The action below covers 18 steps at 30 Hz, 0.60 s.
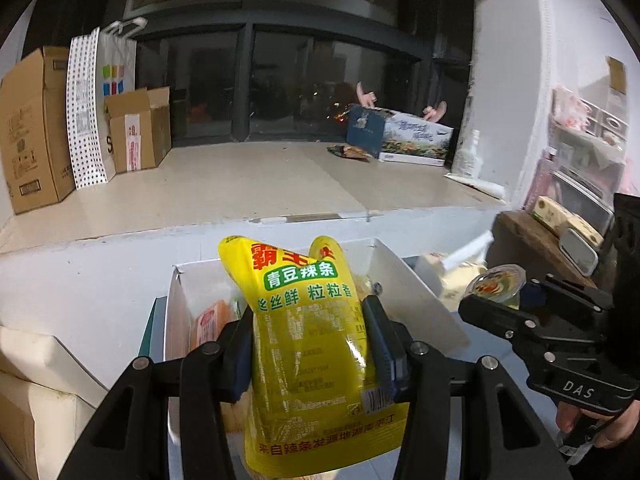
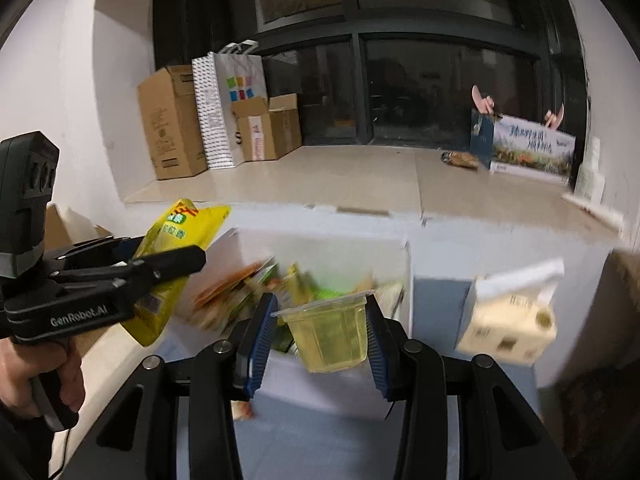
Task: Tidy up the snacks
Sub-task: 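Lower the yellow bag and jelly cup into the box and open both tools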
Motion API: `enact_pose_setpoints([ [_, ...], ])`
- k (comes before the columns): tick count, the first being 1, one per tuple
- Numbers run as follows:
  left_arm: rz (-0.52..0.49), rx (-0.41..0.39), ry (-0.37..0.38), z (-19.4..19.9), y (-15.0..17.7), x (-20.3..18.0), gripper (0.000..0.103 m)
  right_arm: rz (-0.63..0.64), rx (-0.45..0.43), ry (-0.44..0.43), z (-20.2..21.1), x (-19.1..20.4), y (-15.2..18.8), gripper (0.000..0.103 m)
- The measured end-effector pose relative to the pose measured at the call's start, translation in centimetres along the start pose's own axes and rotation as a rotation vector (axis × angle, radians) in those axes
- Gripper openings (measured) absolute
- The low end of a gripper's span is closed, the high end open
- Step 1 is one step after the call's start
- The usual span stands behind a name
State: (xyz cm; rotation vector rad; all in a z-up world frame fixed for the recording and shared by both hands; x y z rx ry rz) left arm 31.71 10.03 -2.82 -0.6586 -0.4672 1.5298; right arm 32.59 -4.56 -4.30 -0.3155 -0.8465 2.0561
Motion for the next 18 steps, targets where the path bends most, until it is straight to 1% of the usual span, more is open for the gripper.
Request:
enact_pose_setpoints([
  [2, 0.011, 0.015, -0.003, -1.4, -1.0, 0.7, 0.054, 0.011, 0.015, 0.036, -1.1, -0.3, -1.1, 0.046],
  [3, 0.016, 0.017, -0.016, -1.8, -1.2, 1.1, 0.056, 0.015, 0.021, 0.045, -1.7, -0.6, -1.6, 0.046],
  [5, 0.035, 0.044, -0.029, -3.0, -1.7, 1.7, 0.075, 0.011, 0.048, 0.05, -3.2, -1.2, -2.4, 0.046],
  [6, 0.052, 0.063, -0.032, -3.5, -1.8, 2.1, 0.096, 0.006, 0.068, 0.06, -4.1, -1.6, -2.6, 0.048],
  [7, 0.075, 0.074, -0.041, -3.9, -1.8, 2.6, 0.103, 0.0, 0.078, 0.063, -4.7, -1.9, -2.8, 0.053],
  [8, 0.09, 0.073, -0.044, -3.9, -1.7, 2.9, 0.103, -0.001, 0.102, 0.057, -5.4, -2.2, -2.8, 0.084],
  [9, 0.091, 0.07, -0.043, -3.7, -1.5, 3.1, 0.103, -0.003, 0.12, 0.06, -6.0, -2.5, -2.6, 0.103],
  [11, 0.096, 0.066, -0.043, -3.3, -0.9, 3.3, 0.103, -0.009, 0.13, 0.081, -6.4, -3.1, -2.0, 0.103],
  [13, 0.086, 0.06, -0.032, -2.7, -0.4, 3.1, 0.103, -0.01, 0.155, 0.072, -6.8, -3.3, -1.2, 0.103],
  [14, 0.074, 0.048, -0.035, -2.2, 0.0, 2.9, 0.103, -0.011, 0.157, 0.083, -6.6, -3.4, -0.7, 0.103],
  [16, 0.054, 0.03, -0.045, -1.3, 0.2, 2.5, 0.103, -0.015, 0.127, 0.085, -5.7, -3.4, -0.2, 0.103],
  [18, 0.031, 0.009, -0.059, -0.2, 0.6, 1.8, 0.103, -0.032, 0.105, 0.06, -4.6, -3.3, 0.1, 0.103],
])
Point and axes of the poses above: each gripper's, at about its wrist camera, not at the fingertips, and z roughly against the way its jaws point, x to its left, y to its underside, the point moved 7 cm from there along -z, roughly the way its jaws point, and after that the axes turned 15 degrees about x, right-handed, at the moved point
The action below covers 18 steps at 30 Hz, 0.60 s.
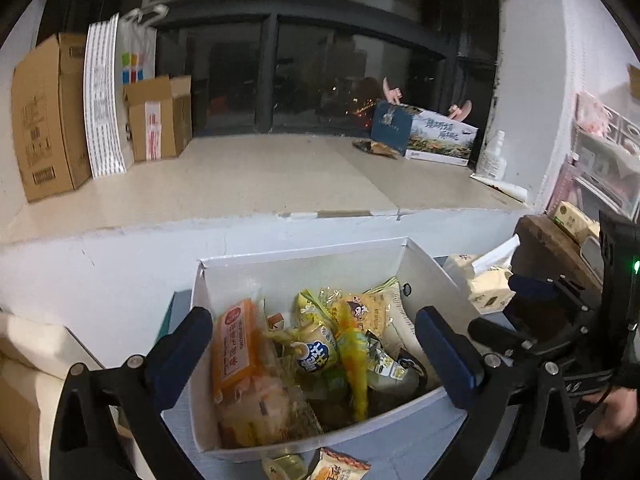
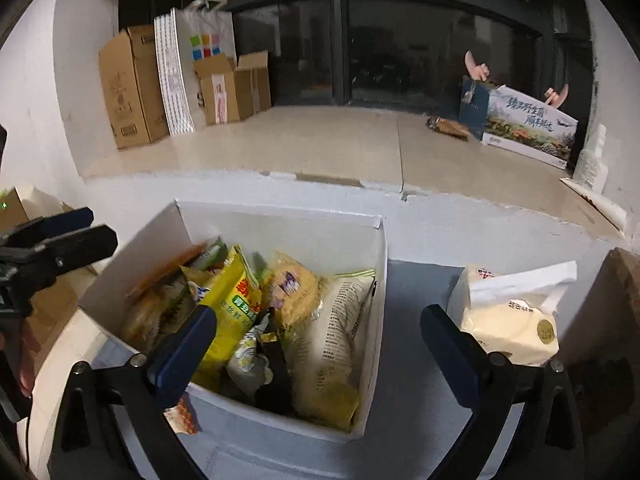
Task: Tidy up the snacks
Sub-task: 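Lower the yellow bag and jelly cup into the box and open both tools, then grasp the small cracker packet with the right tool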
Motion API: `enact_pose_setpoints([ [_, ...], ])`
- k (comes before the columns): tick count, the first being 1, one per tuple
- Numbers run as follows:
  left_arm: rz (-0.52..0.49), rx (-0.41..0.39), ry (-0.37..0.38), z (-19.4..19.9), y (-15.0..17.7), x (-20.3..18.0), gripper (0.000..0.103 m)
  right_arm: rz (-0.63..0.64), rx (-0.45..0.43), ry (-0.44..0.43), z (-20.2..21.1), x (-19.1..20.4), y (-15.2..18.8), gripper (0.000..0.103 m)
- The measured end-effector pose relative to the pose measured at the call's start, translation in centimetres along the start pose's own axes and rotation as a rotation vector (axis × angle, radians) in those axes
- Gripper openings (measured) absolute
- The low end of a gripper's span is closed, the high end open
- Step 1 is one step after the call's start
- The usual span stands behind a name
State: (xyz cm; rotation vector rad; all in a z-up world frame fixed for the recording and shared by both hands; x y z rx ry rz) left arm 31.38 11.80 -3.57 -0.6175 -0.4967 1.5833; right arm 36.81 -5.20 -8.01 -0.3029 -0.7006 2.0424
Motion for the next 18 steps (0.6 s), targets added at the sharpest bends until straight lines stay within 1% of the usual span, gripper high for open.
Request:
enact_pose_setpoints([
  [1, -0.002, -0.009, -0.001, 0.7, 0.3, -0.2, 0.103, -0.013, -0.018, -0.021, 0.9, 0.0, 0.3, 0.103],
  [6, 0.008, -0.06, 0.063, 4.3, 1.8, -1.9, 0.103, -0.028, -0.091, -0.07, 4.5, 0.3, 2.1, 0.103],
  [9, -0.008, -0.087, 0.101, 6.7, 3.6, -3.5, 0.103, -0.038, -0.135, -0.096, 7.0, 0.6, 4.3, 0.103],
  [11, -0.029, -0.08, 0.095, 7.6, 5.2, -4.5, 0.103, -0.045, -0.164, -0.102, 8.4, 0.8, 6.3, 0.103],
  [15, -0.051, -0.093, 0.103, 9.5, 8.4, -6.1, 0.103, -0.034, -0.189, -0.109, 10.0, 1.4, 10.1, 0.103],
  [18, -0.053, -0.104, 0.102, 10.7, 10.9, -6.7, 0.103, -0.038, -0.173, -0.134, 10.2, 1.9, 12.7, 0.103],
])
Point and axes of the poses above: each gripper's, at about its wrist camera, not at the fingertips, and z roughly against the way its jaws point, x to its left, y to its underside, the point moved 7 cm from there along -z, roughly the way its jaws point, and after that the axes turned 15 degrees about x, right-handed, at the moved point
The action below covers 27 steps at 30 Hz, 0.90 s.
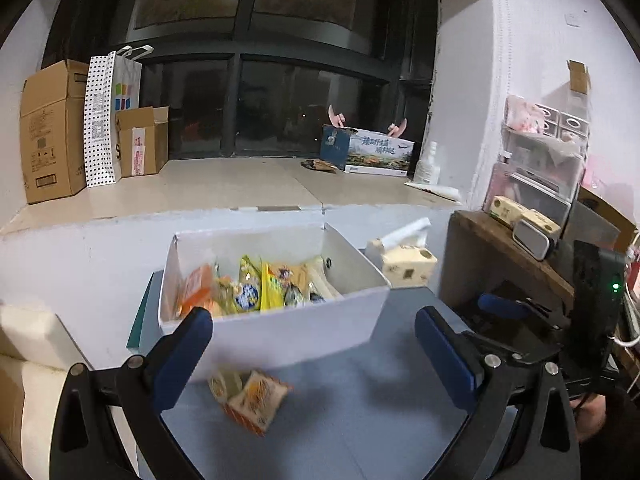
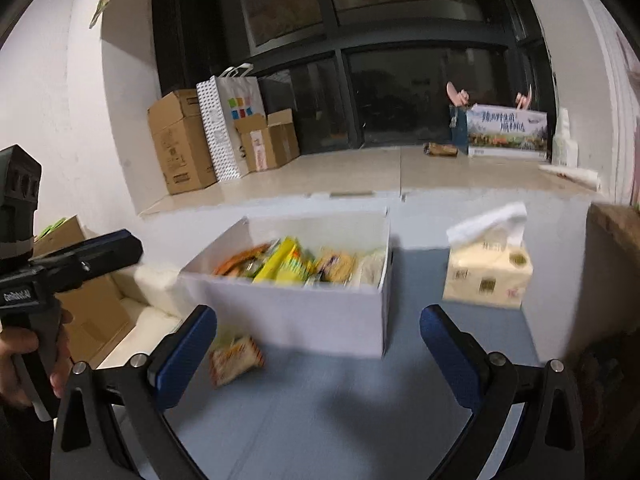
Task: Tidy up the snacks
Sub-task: 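Grasp the small cracker packet with the right tool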
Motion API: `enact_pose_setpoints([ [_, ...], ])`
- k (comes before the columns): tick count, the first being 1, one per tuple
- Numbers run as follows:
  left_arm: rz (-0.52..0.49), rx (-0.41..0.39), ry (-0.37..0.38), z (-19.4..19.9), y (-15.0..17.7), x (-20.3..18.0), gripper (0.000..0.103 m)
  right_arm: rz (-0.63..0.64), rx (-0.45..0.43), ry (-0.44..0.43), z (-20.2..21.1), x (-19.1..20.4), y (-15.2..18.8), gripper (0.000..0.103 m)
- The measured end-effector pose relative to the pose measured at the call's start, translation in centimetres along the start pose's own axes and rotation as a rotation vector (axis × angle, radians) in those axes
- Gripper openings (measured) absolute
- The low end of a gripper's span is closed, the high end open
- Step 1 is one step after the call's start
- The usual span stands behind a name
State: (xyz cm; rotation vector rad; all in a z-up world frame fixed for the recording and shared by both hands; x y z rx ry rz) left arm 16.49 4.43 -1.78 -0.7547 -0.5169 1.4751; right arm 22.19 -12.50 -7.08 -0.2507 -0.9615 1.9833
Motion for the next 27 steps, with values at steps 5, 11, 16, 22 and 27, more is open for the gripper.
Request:
enact_pose_setpoints([
  [5, 0.045, 0.021, 0.038, 1.6, 3.8, -0.3, 0.103, 0.005, 0.025, -0.012, -0.3, 0.5, 3.2, 0.103],
  [11, 0.095, 0.024, -0.001, 4.0, 7.4, 0.9, 0.103, 0.042, 0.101, -0.026, -3.0, 2.0, 4.9, 0.103],
  [16, 0.145, 0.031, -0.036, 5.5, 9.9, 3.0, 0.103, 0.156, 0.188, -0.068, -6.9, 6.2, 4.6, 0.103],
  [22, 0.203, 0.027, -0.049, 6.8, 12.0, 5.5, 0.103, 0.224, 0.316, -0.092, -13.5, 10.5, 4.1, 0.103],
  [27, 0.226, 0.024, -0.064, 7.3, 12.6, 6.8, 0.103, 0.232, 0.424, -0.066, -19.6, 11.7, 3.7, 0.103],
])
Point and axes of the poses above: each gripper's, at about its wrist camera, not at the fingertips, and z roughly against the way its jaws point, x to its left, y to its underside, the point moved 7 cm from there along -z, roughly the way its jaws point, and after that the axes turned 15 degrees about x, right-handed, at the moved point
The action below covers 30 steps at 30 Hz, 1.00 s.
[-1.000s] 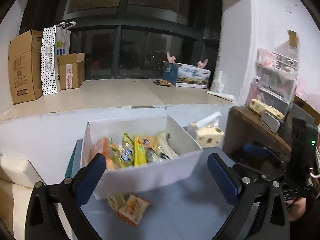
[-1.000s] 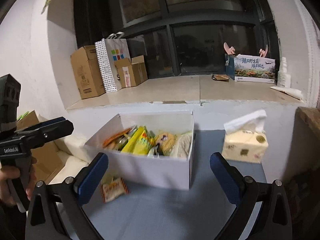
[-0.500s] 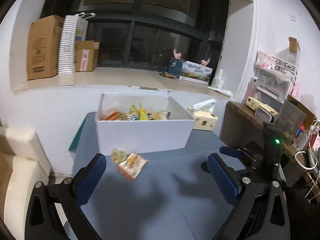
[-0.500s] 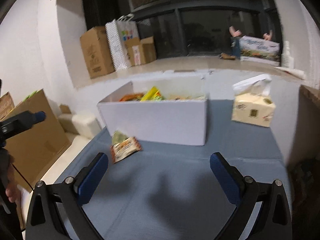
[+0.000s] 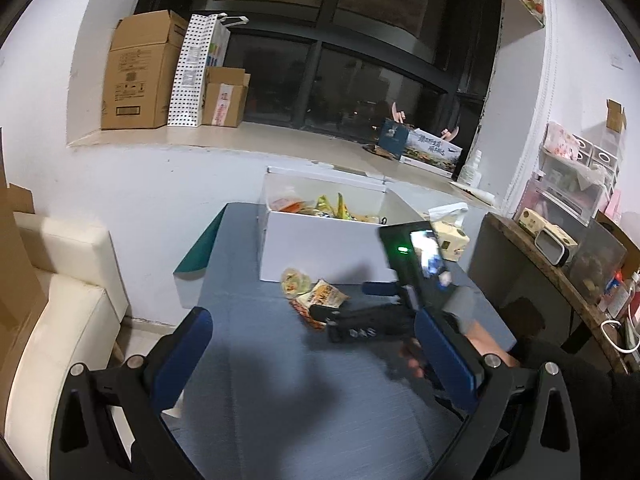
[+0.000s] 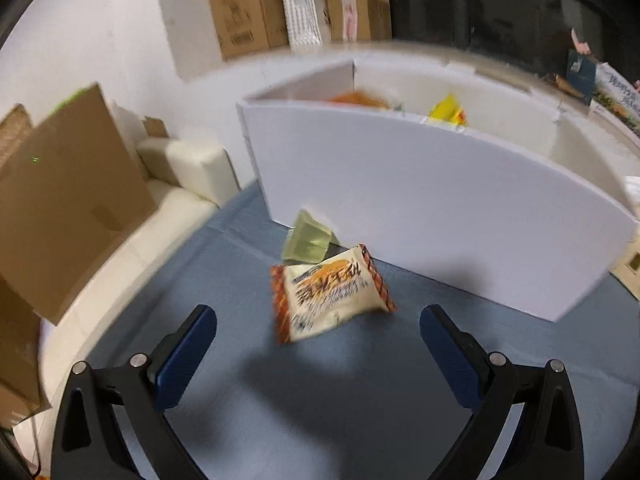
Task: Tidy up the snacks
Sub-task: 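Grasp the small cracker packet with the right tool, then grasp the cartoon-lidded jelly cup with the left tool while the right tool holds the cracker packet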
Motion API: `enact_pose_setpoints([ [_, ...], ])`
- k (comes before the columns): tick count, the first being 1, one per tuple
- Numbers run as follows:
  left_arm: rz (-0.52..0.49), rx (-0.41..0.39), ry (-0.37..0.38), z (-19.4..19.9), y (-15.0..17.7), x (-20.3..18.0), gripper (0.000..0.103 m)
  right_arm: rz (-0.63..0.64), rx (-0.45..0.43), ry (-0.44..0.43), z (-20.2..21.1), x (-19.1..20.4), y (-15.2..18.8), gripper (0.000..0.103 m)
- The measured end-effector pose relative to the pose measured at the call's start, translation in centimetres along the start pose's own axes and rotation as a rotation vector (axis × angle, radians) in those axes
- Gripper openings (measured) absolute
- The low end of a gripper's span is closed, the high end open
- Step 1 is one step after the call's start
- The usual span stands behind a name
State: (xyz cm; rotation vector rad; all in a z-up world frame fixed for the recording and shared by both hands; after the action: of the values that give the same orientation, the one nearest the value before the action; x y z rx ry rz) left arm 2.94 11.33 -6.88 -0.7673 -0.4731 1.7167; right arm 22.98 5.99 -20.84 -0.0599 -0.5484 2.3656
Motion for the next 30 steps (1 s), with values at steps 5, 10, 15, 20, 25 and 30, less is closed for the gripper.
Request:
enact_pose_setpoints([
  [5, 0.027, 0.03, 0.005, -1.1, 0.6, 0.9, 0.103, 0.024, 0.087, 0.019, -3.3, -0.2, -0.8, 0.098],
  [10, 0.036, 0.058, 0.006, -2.5, 0.8, 1.2, 0.103, 0.051, 0.083, 0.031, -2.7, -0.3, 0.0, 0.067],
  [15, 0.027, 0.094, 0.024, -5.0, 0.1, 0.9, 0.103, -0.001, -0.007, -0.014, 1.8, -1.9, 2.8, 0.067],
  [20, 0.008, 0.158, 0.04, -9.4, -1.5, -0.4, 0.103, -0.044, -0.101, -0.03, 7.2, -4.0, 7.1, 0.067],
  [25, -0.032, 0.216, -0.01, -14.5, -3.6, -1.4, 0.103, -0.084, -0.173, -0.034, 11.7, -5.2, 9.9, 0.067],
  [30, 0.028, 0.292, -0.066, -20.8, -5.4, -0.1, 0.103, -0.108, -0.226, -0.028, 14.2, -5.9, 12.4, 0.067],
])
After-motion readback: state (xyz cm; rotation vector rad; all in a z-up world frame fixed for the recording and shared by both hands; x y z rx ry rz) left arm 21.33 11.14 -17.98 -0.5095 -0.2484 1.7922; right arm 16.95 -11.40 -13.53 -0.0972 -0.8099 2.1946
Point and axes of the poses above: each gripper's, at about its wrist camera, not at the fingertips, and z roughly against the way its jaws point, x to its left, y to its underside, the point moved 7 cm from there along -z, roughly the way its jaws point, and after that the axes turned 15 degrees about x, right-handed, at the moved point
